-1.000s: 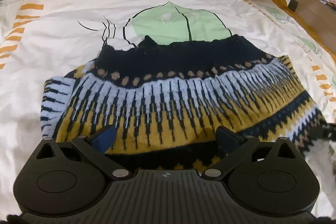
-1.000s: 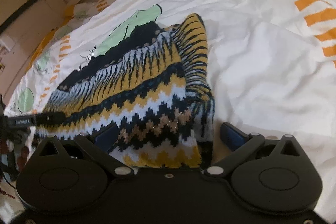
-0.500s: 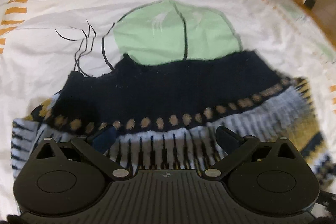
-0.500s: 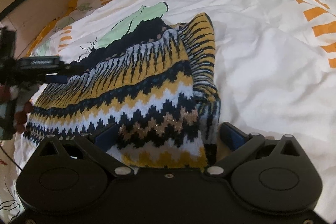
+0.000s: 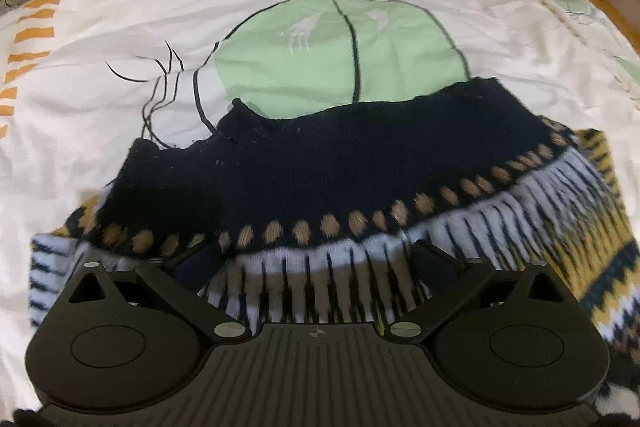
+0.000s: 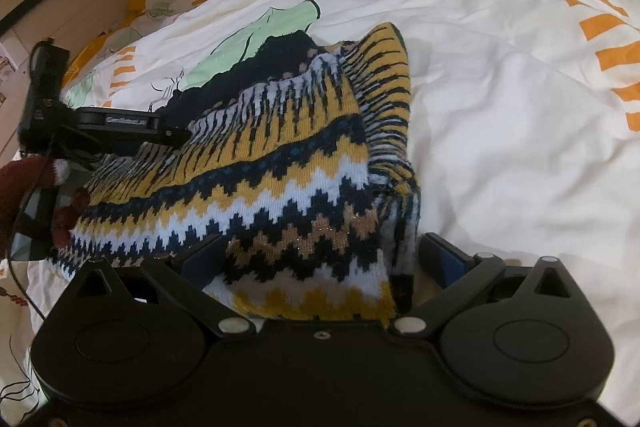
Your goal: Fold small clothes
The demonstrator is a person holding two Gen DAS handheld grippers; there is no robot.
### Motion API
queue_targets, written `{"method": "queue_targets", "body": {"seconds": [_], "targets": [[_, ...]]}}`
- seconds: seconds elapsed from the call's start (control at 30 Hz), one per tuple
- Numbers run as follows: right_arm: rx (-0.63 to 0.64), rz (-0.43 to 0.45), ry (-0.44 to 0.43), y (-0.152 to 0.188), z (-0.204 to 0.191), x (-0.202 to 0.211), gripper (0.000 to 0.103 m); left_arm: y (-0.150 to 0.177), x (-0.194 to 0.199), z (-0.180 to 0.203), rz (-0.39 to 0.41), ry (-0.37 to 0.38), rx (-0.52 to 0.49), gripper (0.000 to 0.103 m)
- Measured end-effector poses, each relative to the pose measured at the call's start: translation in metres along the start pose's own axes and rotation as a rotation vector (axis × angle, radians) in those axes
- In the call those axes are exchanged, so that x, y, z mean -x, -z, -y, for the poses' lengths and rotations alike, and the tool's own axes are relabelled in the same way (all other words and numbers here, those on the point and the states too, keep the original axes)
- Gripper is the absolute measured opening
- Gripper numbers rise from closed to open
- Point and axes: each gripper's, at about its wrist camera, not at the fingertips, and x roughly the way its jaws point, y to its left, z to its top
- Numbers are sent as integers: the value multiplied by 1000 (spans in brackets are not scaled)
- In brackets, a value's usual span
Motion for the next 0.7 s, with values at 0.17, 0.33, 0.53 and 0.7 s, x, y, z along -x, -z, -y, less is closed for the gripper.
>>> {"method": "queue_targets", "body": {"seconds": [0.17, 0.33, 0.53, 0.7], "targets": [[-4, -2, -3, -1, 0, 0, 103, 24, 32, -5, 27, 33, 4, 102], [-47, 7, -27, -2, 6, 2, 103, 52, 38, -4, -1, 41, -28, 102], [-204, 59, -121, -3, 27, 3, 103, 58, 42, -13, 7, 70, -64, 102], [-245, 80, -199, -14, 37, -5, 103, 48, 69, -40, 77, 46, -32, 102]]}}
